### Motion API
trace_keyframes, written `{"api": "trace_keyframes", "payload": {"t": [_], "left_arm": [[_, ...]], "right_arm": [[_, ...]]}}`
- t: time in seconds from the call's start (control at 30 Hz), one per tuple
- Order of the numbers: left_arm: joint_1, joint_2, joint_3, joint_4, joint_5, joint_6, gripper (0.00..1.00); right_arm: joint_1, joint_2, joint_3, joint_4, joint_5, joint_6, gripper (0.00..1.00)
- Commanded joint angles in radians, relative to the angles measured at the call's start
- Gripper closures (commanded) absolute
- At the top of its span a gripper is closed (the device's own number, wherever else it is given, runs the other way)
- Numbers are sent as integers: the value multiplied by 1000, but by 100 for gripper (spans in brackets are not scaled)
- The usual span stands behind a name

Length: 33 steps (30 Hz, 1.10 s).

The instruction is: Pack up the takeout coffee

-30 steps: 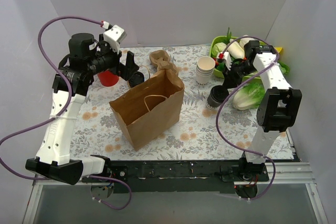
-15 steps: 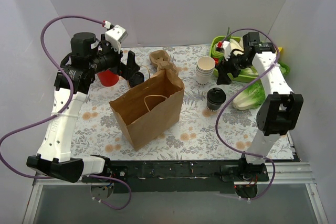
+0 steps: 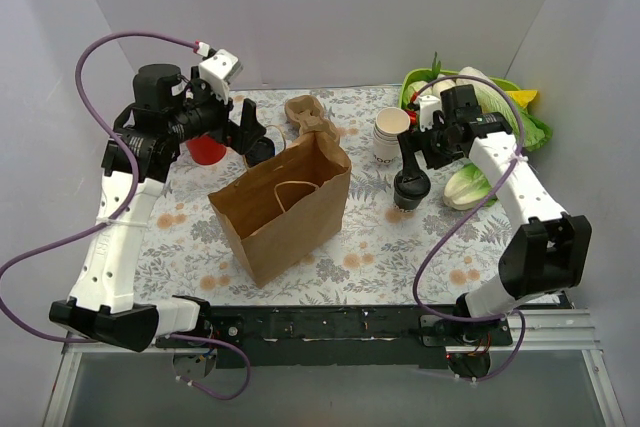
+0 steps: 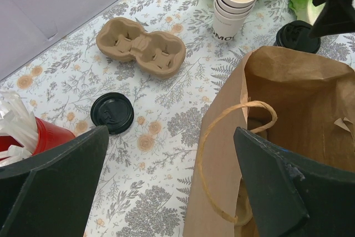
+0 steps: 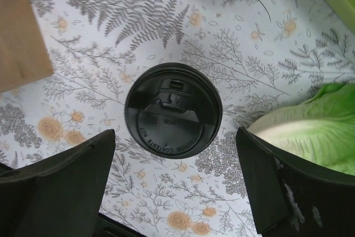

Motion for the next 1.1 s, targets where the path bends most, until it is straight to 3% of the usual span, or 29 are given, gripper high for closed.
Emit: {"api": "trace_keyframes", "payload": {"t": [0.0, 1.07], "left_arm": [[4, -56, -21, 9, 1, 5, 2], [5, -71, -53, 11, -8, 16, 2]], "right_arm": [[-5, 37, -4, 22, 116, 84, 3], [49, 91, -41, 13, 94, 132, 4]]}}
